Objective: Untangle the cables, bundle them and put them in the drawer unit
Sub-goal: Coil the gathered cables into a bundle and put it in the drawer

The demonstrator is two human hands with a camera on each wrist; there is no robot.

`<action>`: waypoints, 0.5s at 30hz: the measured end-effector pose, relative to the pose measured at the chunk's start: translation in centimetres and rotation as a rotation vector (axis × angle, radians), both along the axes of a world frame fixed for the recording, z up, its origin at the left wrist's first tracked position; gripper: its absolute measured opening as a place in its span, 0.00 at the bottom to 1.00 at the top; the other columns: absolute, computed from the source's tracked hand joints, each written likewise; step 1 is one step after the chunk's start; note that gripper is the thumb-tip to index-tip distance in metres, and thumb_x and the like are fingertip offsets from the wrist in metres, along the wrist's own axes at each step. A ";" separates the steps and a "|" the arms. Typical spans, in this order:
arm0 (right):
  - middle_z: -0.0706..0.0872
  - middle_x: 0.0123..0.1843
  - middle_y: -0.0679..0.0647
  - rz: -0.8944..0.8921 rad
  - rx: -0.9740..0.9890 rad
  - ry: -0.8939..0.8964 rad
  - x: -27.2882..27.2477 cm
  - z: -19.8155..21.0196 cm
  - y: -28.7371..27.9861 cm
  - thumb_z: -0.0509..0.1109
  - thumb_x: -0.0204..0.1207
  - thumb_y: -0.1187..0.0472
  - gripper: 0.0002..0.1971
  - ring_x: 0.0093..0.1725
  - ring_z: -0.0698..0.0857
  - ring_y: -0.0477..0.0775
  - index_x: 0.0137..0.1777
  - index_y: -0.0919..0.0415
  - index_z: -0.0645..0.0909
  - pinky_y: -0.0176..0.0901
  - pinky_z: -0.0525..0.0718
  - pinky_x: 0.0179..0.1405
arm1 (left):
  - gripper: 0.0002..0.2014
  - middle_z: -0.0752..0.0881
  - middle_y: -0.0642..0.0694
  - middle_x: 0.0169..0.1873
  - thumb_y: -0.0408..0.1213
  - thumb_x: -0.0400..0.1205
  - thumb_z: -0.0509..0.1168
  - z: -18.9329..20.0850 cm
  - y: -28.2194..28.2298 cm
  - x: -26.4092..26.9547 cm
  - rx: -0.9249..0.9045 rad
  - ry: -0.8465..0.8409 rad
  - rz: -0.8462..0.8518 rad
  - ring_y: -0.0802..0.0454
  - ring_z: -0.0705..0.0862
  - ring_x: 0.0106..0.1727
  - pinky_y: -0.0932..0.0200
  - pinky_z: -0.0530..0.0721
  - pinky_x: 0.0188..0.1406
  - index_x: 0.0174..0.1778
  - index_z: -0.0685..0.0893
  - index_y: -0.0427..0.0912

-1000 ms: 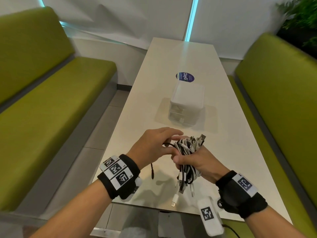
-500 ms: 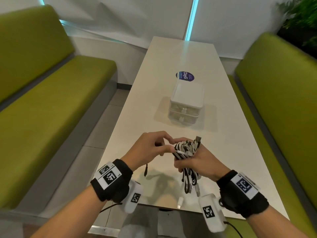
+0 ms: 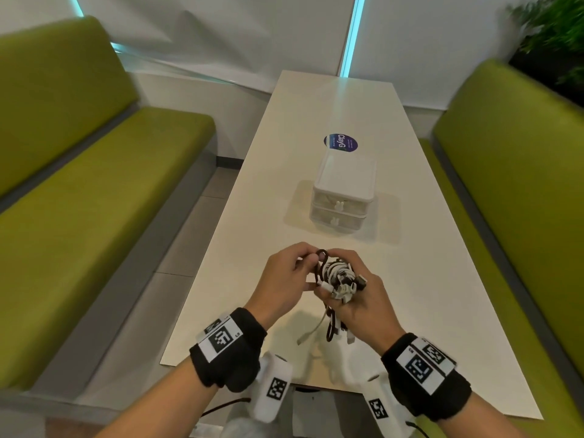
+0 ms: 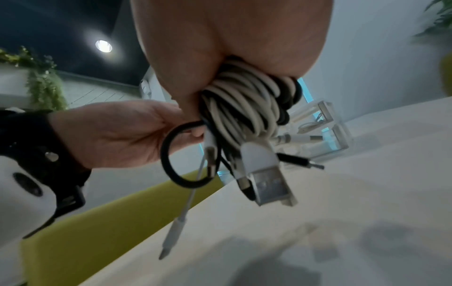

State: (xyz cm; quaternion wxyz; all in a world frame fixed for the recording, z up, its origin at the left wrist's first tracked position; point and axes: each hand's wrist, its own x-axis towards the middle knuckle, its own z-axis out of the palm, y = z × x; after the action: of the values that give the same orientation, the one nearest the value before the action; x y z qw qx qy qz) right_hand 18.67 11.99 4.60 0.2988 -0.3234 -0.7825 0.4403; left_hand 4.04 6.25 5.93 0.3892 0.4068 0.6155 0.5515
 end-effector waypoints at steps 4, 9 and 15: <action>0.89 0.48 0.41 0.037 0.021 -0.070 0.4 -0.1 0.1 0.80 0.70 0.58 0.28 0.47 0.89 0.42 0.66 0.41 0.73 0.36 0.85 0.44 | 0.10 0.86 0.41 0.46 0.30 0.86 0.61 -0.6 0.1 0.6 -0.023 -0.004 0.023 0.50 0.90 0.48 0.63 0.85 0.31 0.43 0.84 0.43; 0.88 0.46 0.44 0.099 -0.106 -0.156 0.9 0.6 0.8 0.82 0.66 0.61 0.42 0.41 0.87 0.43 0.75 0.36 0.65 0.39 0.86 0.45 | 0.08 0.85 0.43 0.46 0.31 0.87 0.60 -0.5 0.2 1.3 -0.034 -0.099 0.045 0.52 0.89 0.48 0.63 0.85 0.33 0.46 0.83 0.38; 0.86 0.33 0.49 -0.011 0.018 -0.241 0.0 1.8 3.1 0.71 0.66 0.69 0.48 0.33 0.84 0.48 0.81 0.34 0.55 0.43 0.83 0.36 | 0.07 0.84 0.35 0.55 0.33 0.88 0.60 0.1 2.6 2.0 -0.025 -0.173 0.108 0.52 0.87 0.47 0.63 0.86 0.36 0.51 0.82 0.35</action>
State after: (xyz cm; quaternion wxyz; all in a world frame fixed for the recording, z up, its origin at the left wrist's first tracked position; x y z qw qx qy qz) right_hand 18.70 15.07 6.38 0.2078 -0.3755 -0.8149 0.3896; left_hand 6.00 8.84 6.07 0.4155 0.3191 0.6074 0.5972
